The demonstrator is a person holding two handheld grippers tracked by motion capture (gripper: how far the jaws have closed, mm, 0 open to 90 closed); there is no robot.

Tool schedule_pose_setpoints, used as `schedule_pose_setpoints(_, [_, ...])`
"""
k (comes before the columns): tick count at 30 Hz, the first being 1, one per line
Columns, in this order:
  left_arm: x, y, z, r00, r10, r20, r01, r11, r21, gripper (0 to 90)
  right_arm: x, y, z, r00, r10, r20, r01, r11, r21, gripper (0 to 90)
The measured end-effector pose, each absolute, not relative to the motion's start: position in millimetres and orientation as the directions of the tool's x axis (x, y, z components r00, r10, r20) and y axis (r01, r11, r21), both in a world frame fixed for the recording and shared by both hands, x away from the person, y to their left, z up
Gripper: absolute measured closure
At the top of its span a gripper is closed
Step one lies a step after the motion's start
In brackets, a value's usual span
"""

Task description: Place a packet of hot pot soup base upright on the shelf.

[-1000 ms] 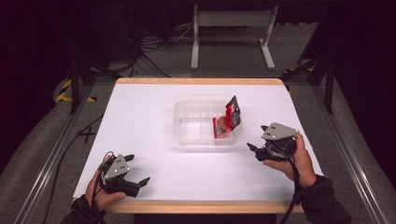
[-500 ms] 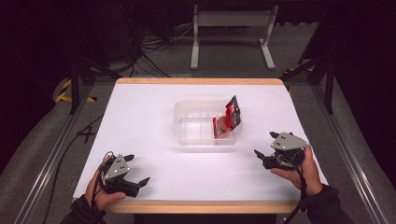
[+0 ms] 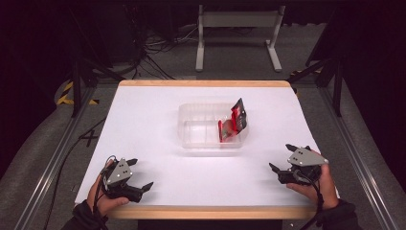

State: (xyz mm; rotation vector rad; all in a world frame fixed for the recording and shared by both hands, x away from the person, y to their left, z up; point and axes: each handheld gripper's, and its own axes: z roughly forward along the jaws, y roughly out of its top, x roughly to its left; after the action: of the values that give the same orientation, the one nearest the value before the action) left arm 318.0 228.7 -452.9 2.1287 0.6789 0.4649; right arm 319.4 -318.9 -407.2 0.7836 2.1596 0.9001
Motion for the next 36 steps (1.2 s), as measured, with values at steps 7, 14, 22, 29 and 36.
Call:
schedule_pose_setpoints(7, [319,228,-453,0.787,0.610,0.087,0.303,-0.506,0.807,3.2,308,-331,-414,-0.592,0.737,-0.327,0.267,0.562,0.783,15.0])
schedule_pose_setpoints(14, [321,227,-453,0.791,0.606,0.084,0.299,-0.502,0.812,3.2,301,-343,-420,-0.578,0.757,-0.305,0.273,0.531,0.802,14.4])
schedule_pose_setpoints(22, [322,229,-452,0.790,0.609,0.074,0.301,-0.490,0.819,3.2,295,-364,-427,-0.538,0.814,-0.220,0.302,0.430,0.851,13.6])
schedule_pose_setpoints(29, [324,228,-453,0.790,0.608,0.076,0.303,-0.495,0.814,3.2,290,-373,-429,-0.509,0.835,-0.210,0.297,0.399,0.868,13.4])
schedule_pose_setpoints(36, [321,224,-452,0.800,0.594,0.089,0.285,-0.505,0.815,3.2,289,-375,-431,-0.494,0.845,-0.203,0.294,0.383,0.876,13.2])
